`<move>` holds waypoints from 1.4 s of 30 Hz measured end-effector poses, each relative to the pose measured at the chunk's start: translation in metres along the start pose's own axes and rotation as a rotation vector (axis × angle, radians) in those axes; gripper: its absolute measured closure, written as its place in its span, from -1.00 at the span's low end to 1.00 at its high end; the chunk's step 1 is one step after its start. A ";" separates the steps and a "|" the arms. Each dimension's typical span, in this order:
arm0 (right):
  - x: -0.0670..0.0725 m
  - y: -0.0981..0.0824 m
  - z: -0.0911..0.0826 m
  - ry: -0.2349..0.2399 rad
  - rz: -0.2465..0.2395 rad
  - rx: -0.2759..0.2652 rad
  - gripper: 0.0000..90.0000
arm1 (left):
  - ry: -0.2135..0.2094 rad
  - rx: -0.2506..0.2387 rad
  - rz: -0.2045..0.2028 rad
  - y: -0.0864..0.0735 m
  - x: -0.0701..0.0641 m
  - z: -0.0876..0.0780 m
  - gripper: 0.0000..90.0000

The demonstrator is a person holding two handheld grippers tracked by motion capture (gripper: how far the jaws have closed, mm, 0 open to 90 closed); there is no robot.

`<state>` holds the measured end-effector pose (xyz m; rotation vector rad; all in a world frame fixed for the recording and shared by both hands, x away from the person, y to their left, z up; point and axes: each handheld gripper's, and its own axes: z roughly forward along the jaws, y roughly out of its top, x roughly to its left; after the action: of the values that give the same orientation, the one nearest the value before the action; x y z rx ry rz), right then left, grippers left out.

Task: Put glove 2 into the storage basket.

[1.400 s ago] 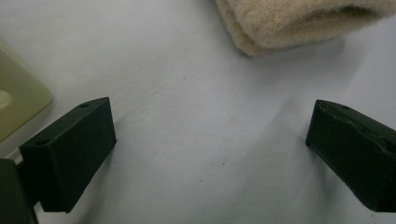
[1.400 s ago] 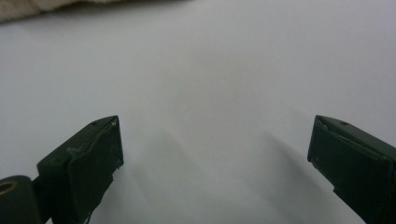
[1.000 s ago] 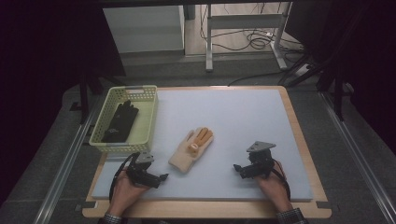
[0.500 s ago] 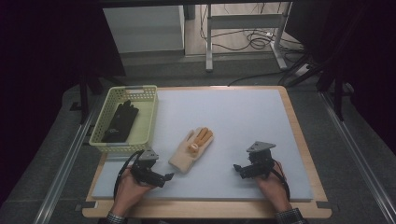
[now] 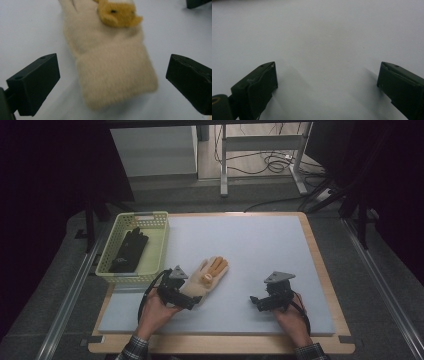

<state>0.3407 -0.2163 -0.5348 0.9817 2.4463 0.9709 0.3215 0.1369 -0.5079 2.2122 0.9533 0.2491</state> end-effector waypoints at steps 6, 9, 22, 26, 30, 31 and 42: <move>0.000 0.000 0.000 0.001 0.000 -0.001 -0.94 | 0.039 0.038 -0.012 0.017 0.002 0.021 -1.00; 0.000 0.000 0.000 0.000 0.000 -0.001 -0.94 | 0.046 0.055 -0.026 0.022 0.002 0.033 -1.00; 0.000 0.000 0.000 0.000 0.001 0.000 -0.94 | 0.099 0.113 -0.030 0.025 -0.001 0.058 -0.90; 0.000 0.000 0.000 0.000 0.001 0.000 -0.94 | 0.085 0.098 -0.018 0.025 -0.003 0.053 -0.43; 0.000 0.000 0.000 0.000 0.001 0.000 -0.94 | 0.092 0.091 -0.020 0.024 -0.008 0.050 -0.05; 0.000 0.000 0.000 0.000 0.000 0.000 -0.94 | 0.092 0.093 -0.014 0.024 -0.009 0.049 0.07; 0.000 0.000 0.000 -0.001 0.001 0.000 -0.94 | 0.027 0.066 -0.047 0.025 0.000 0.045 0.65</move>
<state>0.3406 -0.2162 -0.5349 0.9833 2.4456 0.9705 0.3545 0.1007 -0.5236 2.2478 1.0407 0.2290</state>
